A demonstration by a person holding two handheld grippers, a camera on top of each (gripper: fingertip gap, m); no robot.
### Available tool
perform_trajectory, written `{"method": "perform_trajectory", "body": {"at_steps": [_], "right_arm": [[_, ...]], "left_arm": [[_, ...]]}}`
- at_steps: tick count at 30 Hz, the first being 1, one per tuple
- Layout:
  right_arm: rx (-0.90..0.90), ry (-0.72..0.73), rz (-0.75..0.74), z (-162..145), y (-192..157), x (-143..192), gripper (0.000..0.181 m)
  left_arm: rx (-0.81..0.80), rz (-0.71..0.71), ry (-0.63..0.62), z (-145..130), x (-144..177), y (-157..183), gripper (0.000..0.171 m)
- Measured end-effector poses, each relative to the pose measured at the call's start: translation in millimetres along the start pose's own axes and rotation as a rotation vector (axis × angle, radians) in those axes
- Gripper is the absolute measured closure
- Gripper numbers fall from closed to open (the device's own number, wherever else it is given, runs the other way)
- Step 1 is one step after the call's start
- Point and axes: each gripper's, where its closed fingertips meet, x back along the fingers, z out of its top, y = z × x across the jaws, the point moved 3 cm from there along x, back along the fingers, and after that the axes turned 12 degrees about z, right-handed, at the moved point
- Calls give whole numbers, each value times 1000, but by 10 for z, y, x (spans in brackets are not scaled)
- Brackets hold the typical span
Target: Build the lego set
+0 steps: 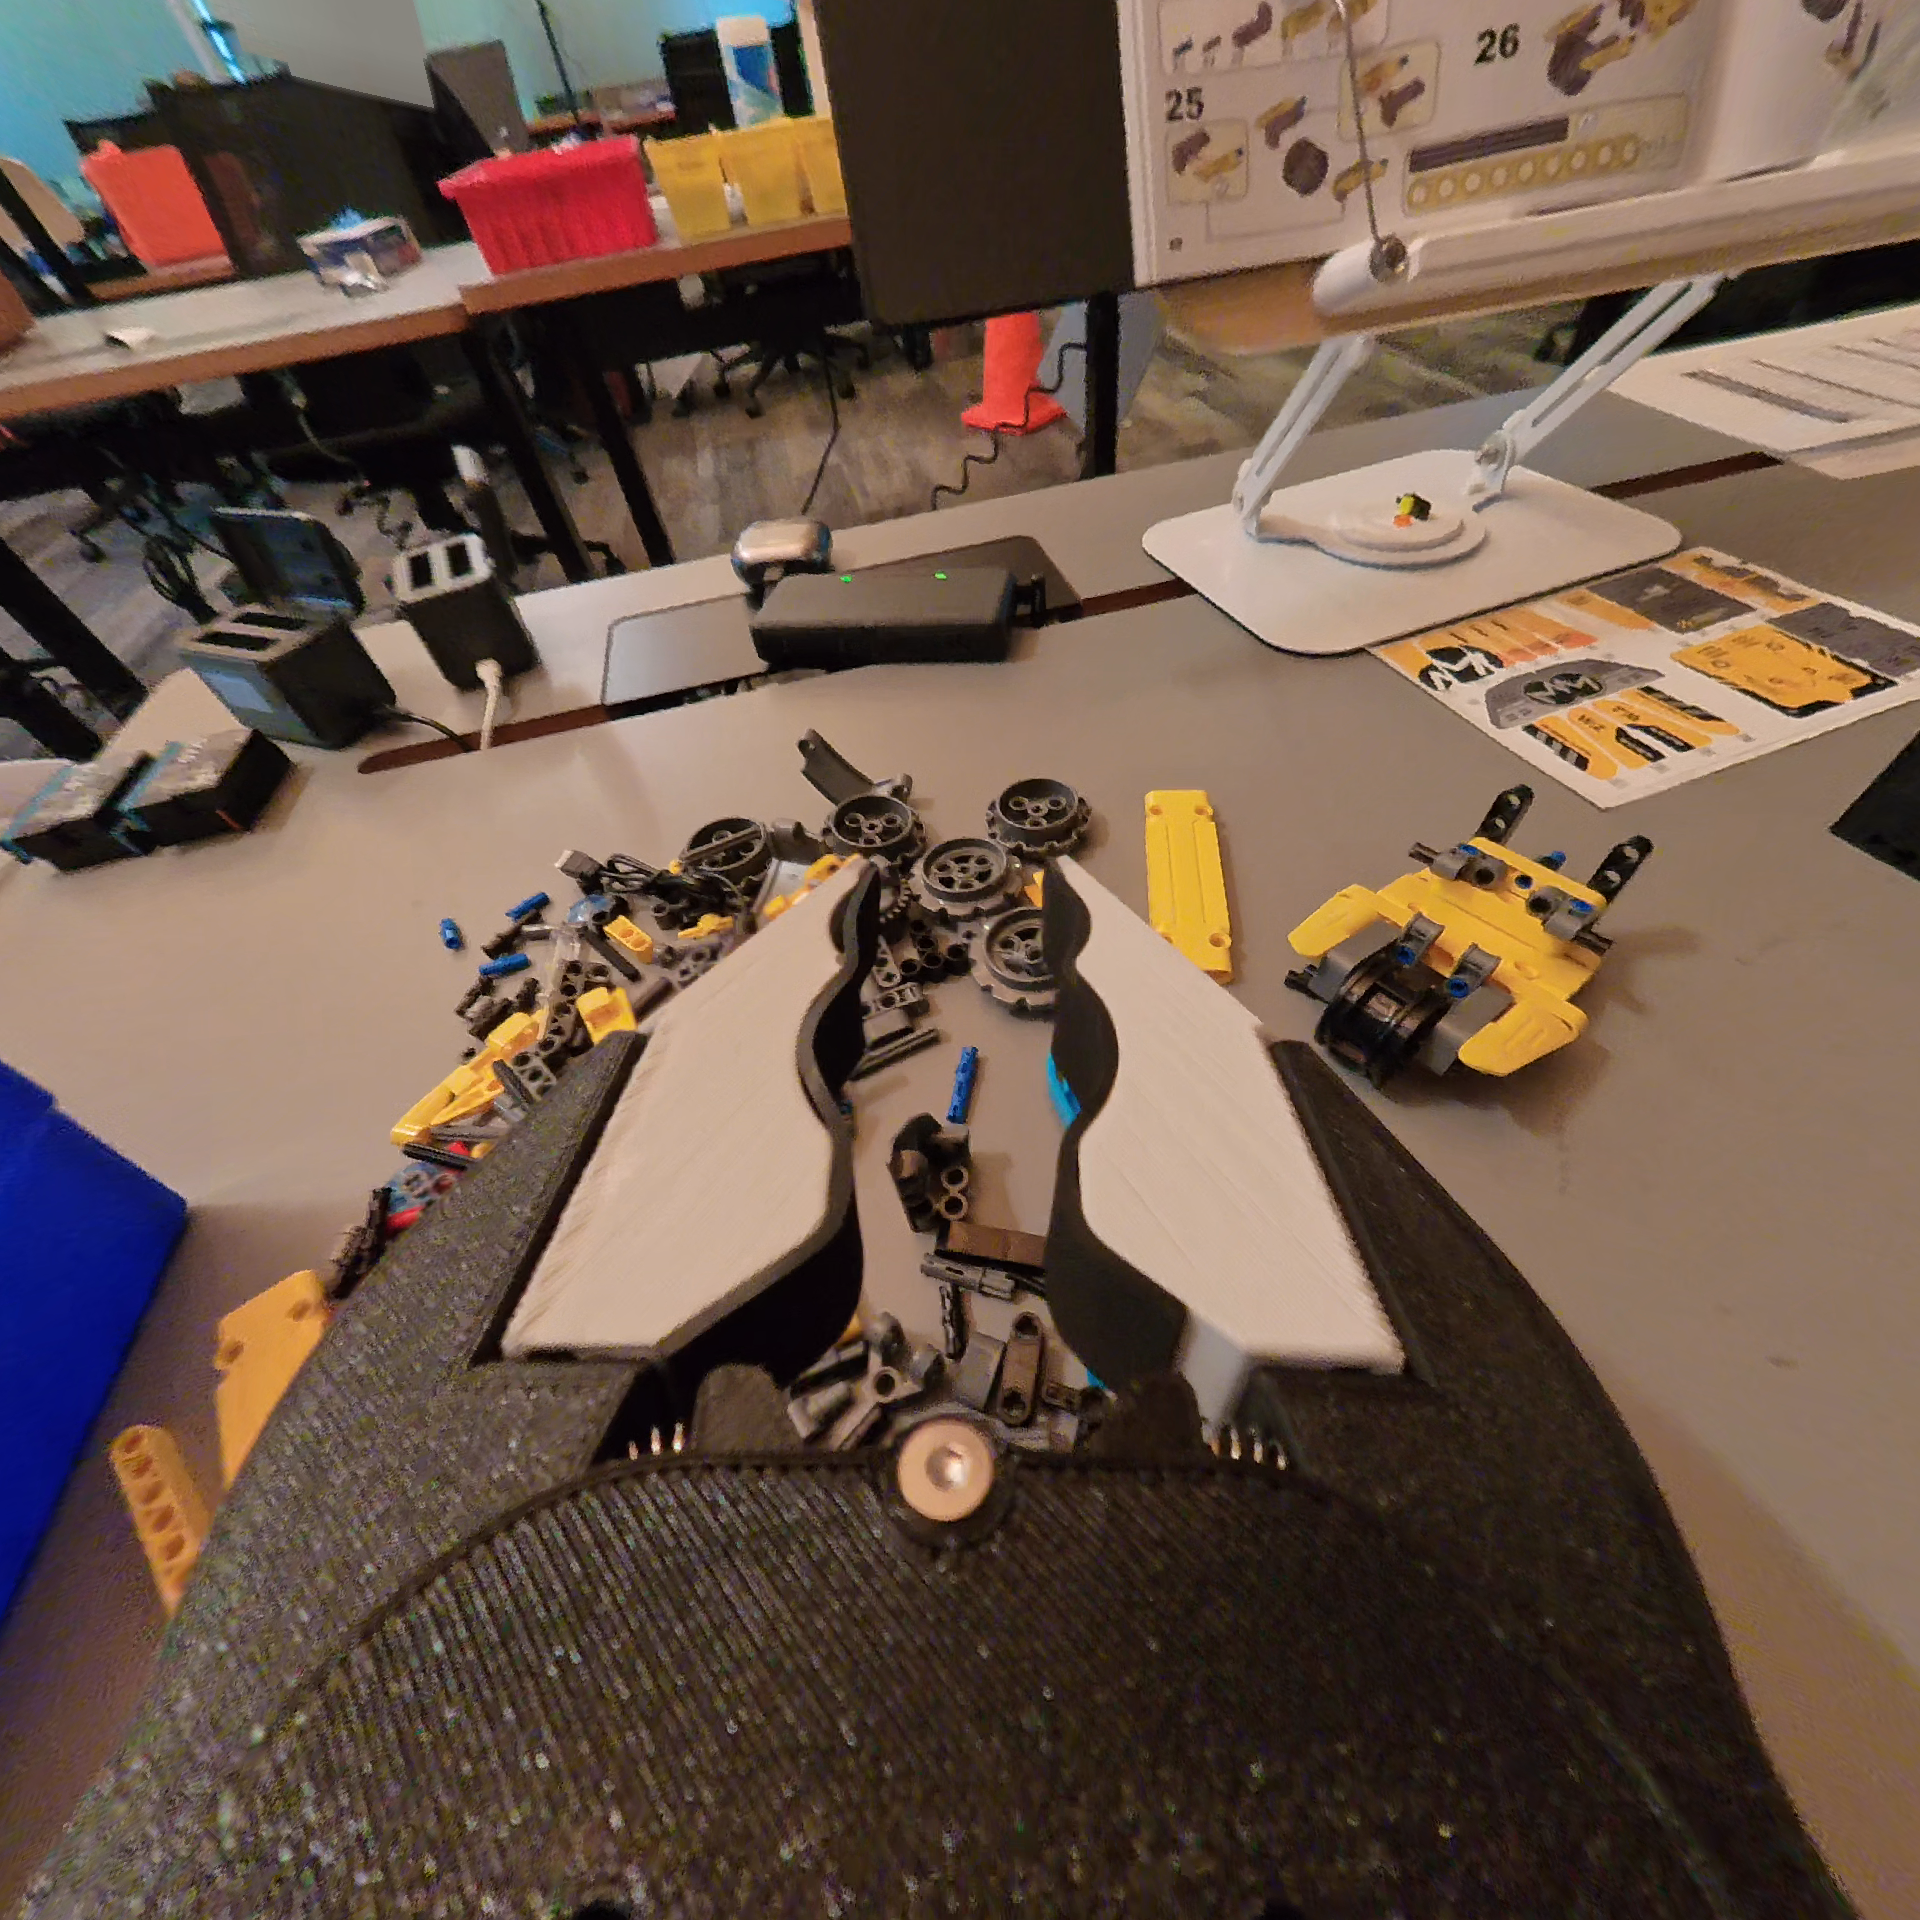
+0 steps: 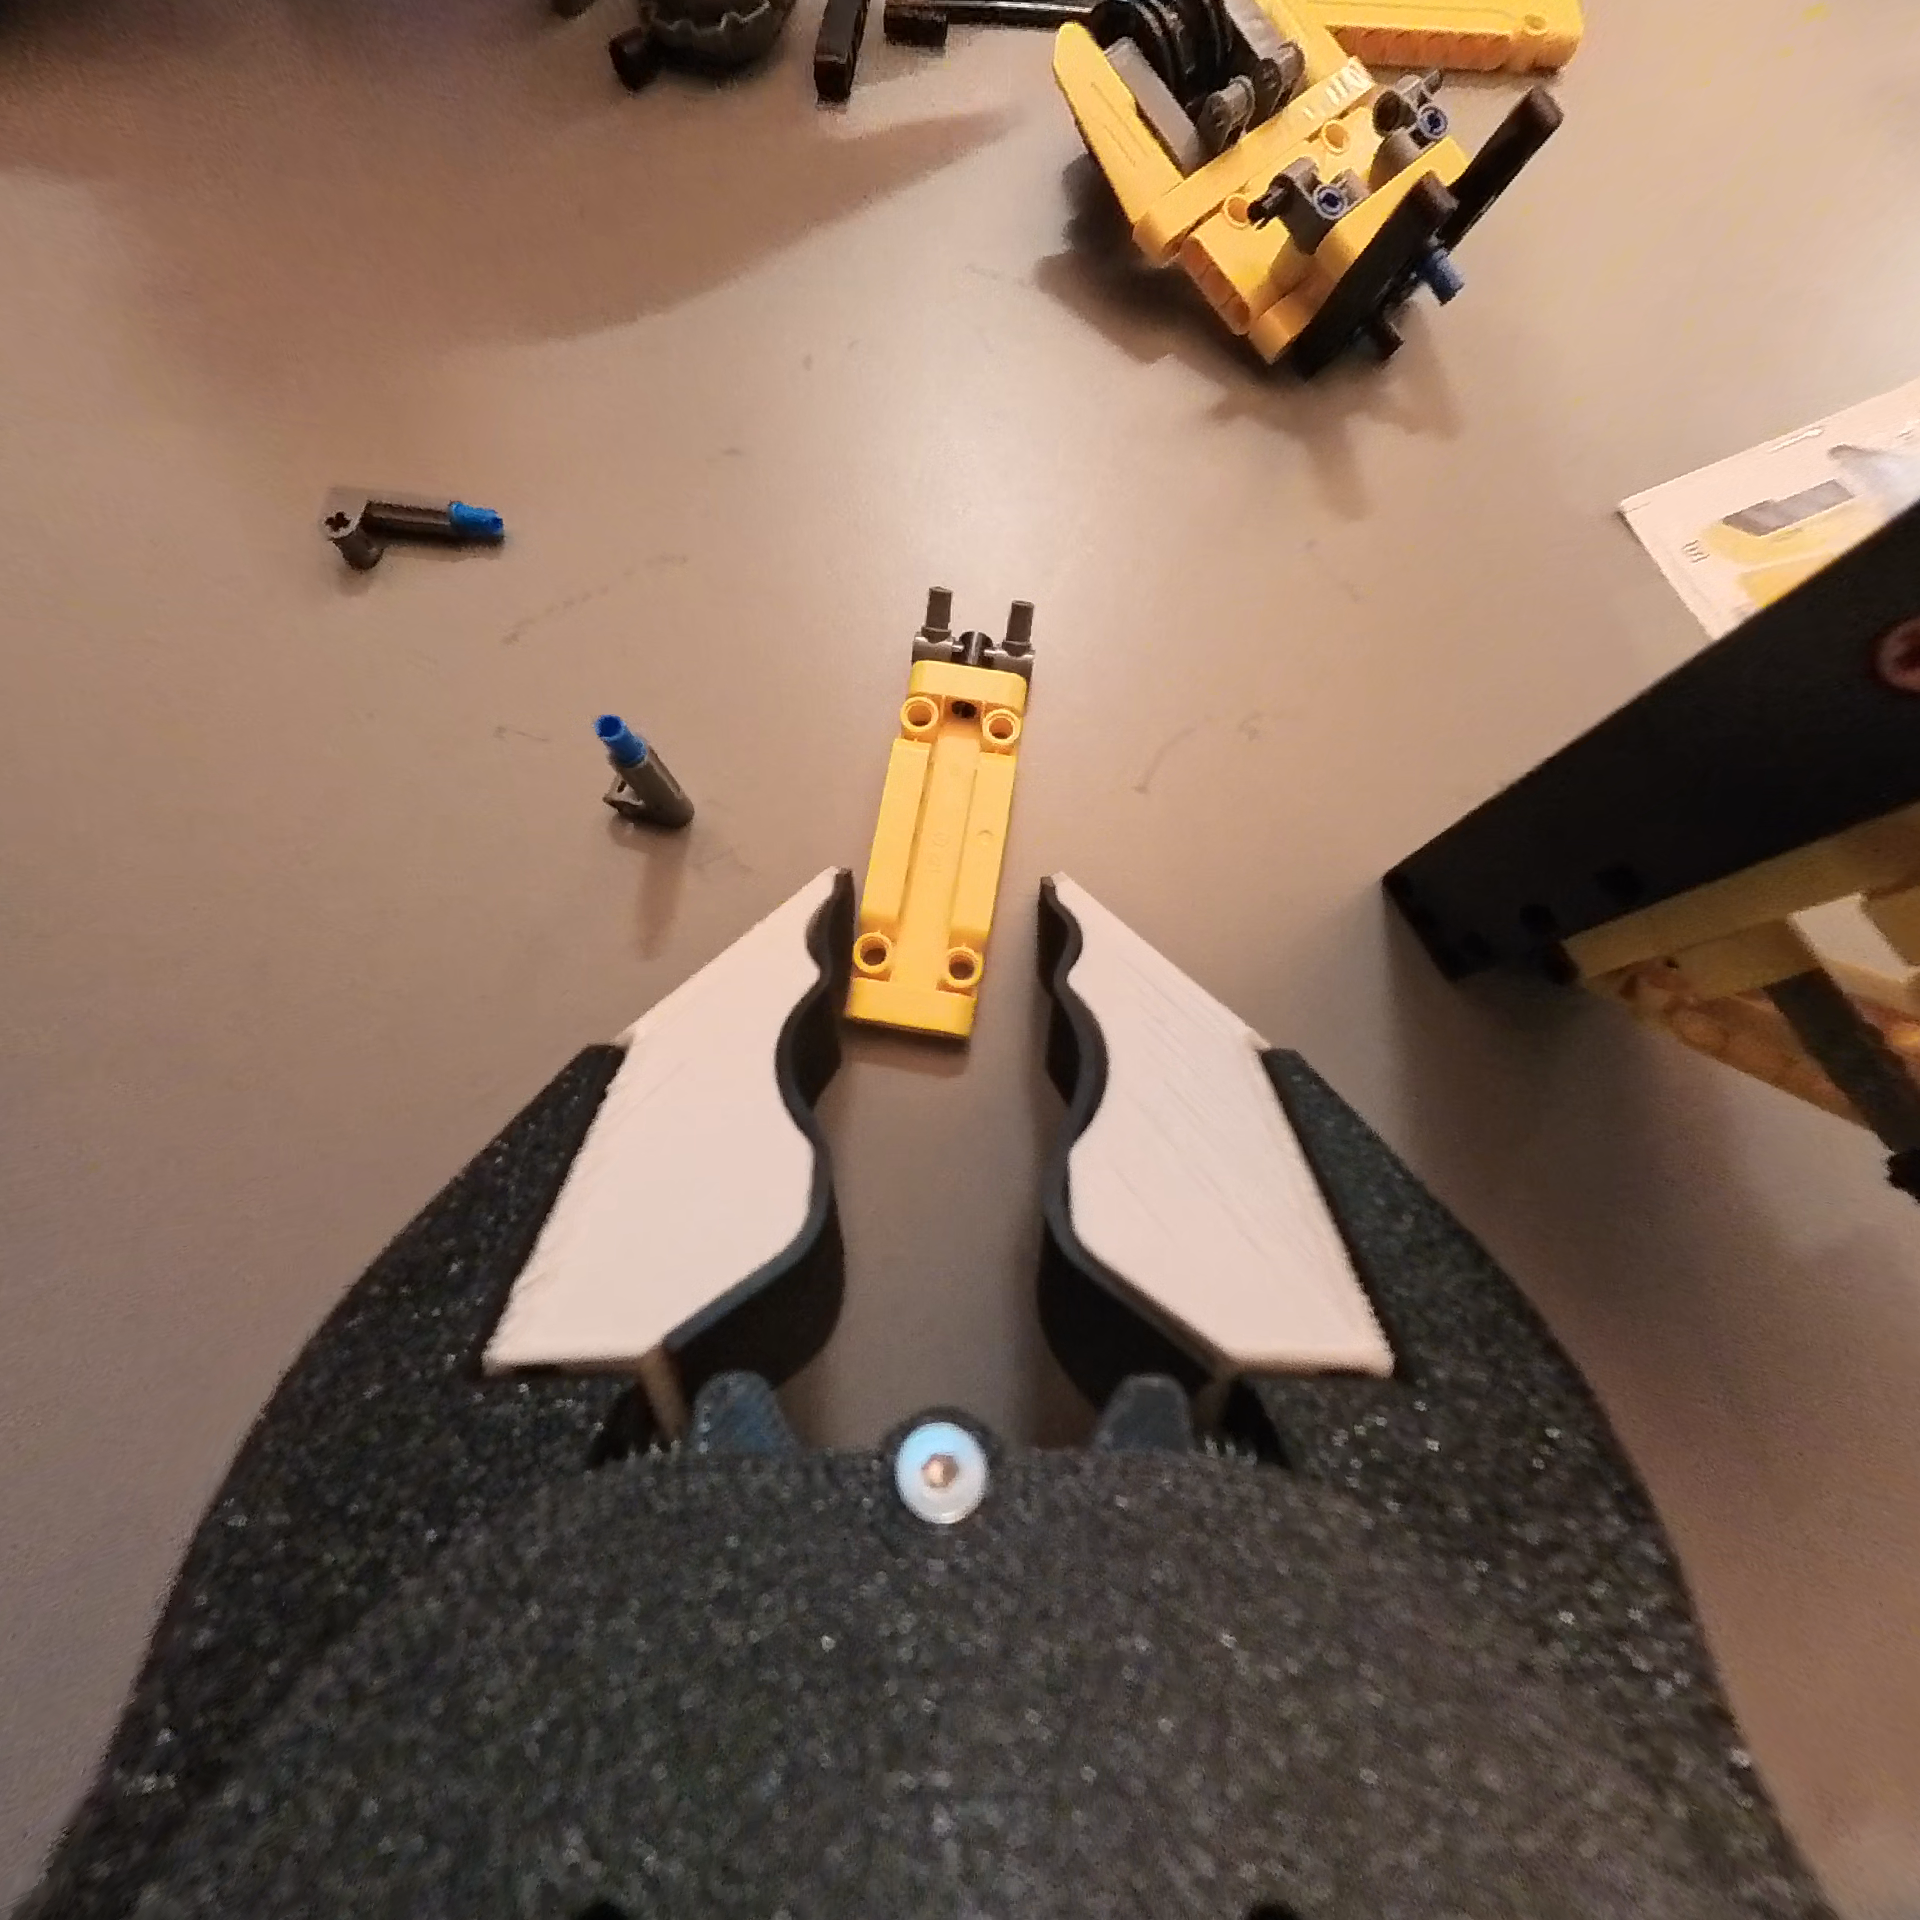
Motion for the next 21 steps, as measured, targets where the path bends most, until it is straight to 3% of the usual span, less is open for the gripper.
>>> {"method": "perform_trajectory", "body": {"at_steps": [4, 7, 12, 18, 21], "right_arm": [[-7, 2, 3, 0, 5, 2, 146], [12, -3, -10, -1, -5, 3, 146], [38, -6, -38, 6, -11, 7, 145], [36, -5, -47, 24, -6, -6, 146], [54, 15, -87, 75, 17, -4, 152]], "left_arm": [[24, 38, 20, -14, -33, -112, 145], [123, 51, -35, -123, -126, -216, 156], [384, -108, -12, -30, -81, -234, 163], [358, -37, 115, 124, 53, -376, 161], [439, -111, 91, 118, 40, -375, 163]]}}
